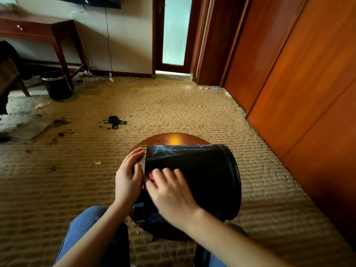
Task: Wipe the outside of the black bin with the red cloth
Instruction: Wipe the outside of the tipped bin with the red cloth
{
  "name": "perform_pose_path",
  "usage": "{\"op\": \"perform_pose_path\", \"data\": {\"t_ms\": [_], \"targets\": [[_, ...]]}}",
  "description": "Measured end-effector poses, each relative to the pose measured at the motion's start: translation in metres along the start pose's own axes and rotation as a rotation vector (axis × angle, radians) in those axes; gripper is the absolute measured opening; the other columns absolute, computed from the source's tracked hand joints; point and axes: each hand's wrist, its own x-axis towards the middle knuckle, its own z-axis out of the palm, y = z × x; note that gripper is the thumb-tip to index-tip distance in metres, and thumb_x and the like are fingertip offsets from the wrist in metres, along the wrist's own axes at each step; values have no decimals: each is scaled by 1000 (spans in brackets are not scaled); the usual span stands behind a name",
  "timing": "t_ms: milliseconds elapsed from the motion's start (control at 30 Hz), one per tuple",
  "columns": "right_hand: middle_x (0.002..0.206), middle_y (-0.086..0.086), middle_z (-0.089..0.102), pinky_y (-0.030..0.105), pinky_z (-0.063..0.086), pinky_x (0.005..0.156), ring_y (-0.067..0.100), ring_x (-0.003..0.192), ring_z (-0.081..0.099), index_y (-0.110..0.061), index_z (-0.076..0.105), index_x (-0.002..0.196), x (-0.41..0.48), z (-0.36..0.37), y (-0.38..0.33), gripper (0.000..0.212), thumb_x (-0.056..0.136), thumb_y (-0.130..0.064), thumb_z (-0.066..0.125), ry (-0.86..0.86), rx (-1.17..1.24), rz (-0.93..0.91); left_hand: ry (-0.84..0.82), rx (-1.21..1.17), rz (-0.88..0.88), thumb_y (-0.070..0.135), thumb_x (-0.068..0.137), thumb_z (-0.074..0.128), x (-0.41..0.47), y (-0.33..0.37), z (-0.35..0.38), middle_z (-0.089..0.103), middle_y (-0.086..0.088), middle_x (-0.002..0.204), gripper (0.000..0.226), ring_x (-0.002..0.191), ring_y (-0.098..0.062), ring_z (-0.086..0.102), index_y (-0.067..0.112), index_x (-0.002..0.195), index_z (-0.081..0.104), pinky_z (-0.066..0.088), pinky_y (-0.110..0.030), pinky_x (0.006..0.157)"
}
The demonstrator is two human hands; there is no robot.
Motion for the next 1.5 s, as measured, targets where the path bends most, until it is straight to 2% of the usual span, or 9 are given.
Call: {"op": "perform_pose_path", "data": {"t_ms": [267, 367, 567, 767, 900, 1100, 1267, 1400, 1500], "targets": [[92, 12, 59, 43, 45, 66, 33, 78, 55, -11, 71, 105, -75, -22, 146, 45, 72, -9, 41, -122, -262, 344, 27, -6, -65, -4, 93, 42, 5, -1, 5, 61, 1, 127, 36, 122, -10, 53, 12, 114, 66, 41, -35, 107], [87, 10, 60, 39, 39, 66, 30, 76, 52, -9, 71, 97, -55, -14, 108, 42, 79, -13, 34, -4, -277, 356, 28, 2, -66, -3, 93, 42, 5, 1, 7, 61, 1, 127, 36, 121, -10, 53, 12, 114, 66, 41, -35, 107], [93, 4, 61, 36, 32, 69, 22, 79, 48, -17, 70, 87, -2, 11, -23, 27, 85, -16, 43, 66, -64, 53, 12, 12, -13, 15, 84, 38, 3, -2, 2, 61, 2, 124, 41, 119, -10, 55, 10, 113, 67, 41, -30, 104], [100, 5, 59, 37, 32, 68, 26, 81, 52, -18, 66, 115, -68, -4, 75, 41, 83, -15, 40, -3, -152, 70, 25, -24, -33, 15, 86, 38, 1, -2, 4, 61, 2, 125, 40, 120, -8, 54, 11, 114, 66, 41, -30, 105], [99, 10, 62, 40, 37, 69, 32, 82, 54, -15, 71, 107, -99, -24, 143, 44, 68, -4, 55, -70, -265, 280, 33, -12, -32, 8, 88, 40, 4, -2, 6, 62, 2, 125, 37, 119, -9, 54, 9, 113, 67, 41, -31, 105], [83, 7, 58, 37, 39, 64, 28, 77, 50, -11, 70, 80, -23, 0, 74, 24, 67, -12, 50, 24, -189, 335, 30, 50, 33, 10, 87, 39, 3, -3, 6, 62, 0, 125, 39, 117, -8, 54, 8, 115, 66, 40, -25, 102], [84, 4, 60, 35, 39, 65, 24, 78, 54, -15, 69, 91, 26, 7, -10, 35, 84, -10, 36, 122, -15, 178, 26, 56, 67, 13, 87, 42, -4, -7, 2, 60, 1, 124, 37, 118, -10, 55, 8, 117, 65, 42, -24, 102], [84, 3, 62, 32, 39, 63, 26, 78, 56, -16, 70, 99, 0, 9, 47, 37, 78, -15, 40, 70, 3, 150, 44, 30, 107, 7, 85, 39, -14, -8, -1, 60, 3, 124, 40, 118, 0, 53, 8, 113, 66, 39, -15, 102], [83, 5, 62, 37, 42, 62, 32, 76, 58, -17, 71, 96, -44, 5, 131, 37, 74, -9, 42, 29, -105, 334, 33, 24, 129, 17, 86, 36, -20, -8, -1, 58, 6, 126, 42, 121, 4, 50, 13, 116, 64, 39, -16, 103]]}}
